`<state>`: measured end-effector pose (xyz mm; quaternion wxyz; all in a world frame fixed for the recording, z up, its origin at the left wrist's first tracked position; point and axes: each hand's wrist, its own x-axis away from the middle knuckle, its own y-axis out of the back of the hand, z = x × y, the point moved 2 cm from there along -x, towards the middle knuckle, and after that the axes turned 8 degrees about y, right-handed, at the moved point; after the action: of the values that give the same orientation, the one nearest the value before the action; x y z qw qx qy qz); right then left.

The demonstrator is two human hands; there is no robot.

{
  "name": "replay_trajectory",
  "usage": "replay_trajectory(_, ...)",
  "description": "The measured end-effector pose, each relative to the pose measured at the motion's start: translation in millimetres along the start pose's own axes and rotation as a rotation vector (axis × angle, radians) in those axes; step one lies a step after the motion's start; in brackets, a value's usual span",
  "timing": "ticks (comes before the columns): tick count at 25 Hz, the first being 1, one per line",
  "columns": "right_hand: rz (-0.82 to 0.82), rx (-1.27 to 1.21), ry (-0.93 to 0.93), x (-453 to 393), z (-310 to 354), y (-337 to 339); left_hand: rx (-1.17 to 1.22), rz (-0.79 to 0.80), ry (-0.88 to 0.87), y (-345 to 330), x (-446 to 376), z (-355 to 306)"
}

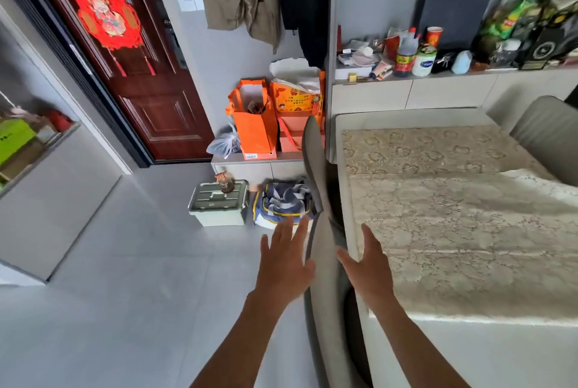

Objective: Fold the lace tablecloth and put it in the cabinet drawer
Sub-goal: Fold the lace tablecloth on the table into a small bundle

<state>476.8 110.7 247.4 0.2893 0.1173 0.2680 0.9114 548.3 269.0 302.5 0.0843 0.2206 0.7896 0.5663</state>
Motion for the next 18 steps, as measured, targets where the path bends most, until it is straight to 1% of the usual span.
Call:
replay_trajectory(3, -0.062, -0.005, -0.074, -30, 3, -16, -0.005, 0.031, -0.088, 0, -52, 15)
replay_trajectory(6, -0.117, 0.023, -0.130, -68, 12, -42, 0.040, 0.035, -0.195, 5, -113, 39)
replay_trajectory(8, -0.171, 0.055, -0.172, -92, 27, -59, 0.054, 0.081, -0.266, 15, -158, 54)
replay_trajectory(12, -0.252, 0.108, -0.226, -132, 48, -78, 0.026, 0.128, -0.403, 33, -237, 54)
replay_trajectory(14, -0.289, 0.108, -0.279, -149, 51, -83, 0.055, 0.185, -0.451, 31, -270, 42)
replay_trajectory(18, -0.375, 0.093, -0.368, -192, 35, -86, 0.191, 0.390, -0.467, 7, -329, 9)
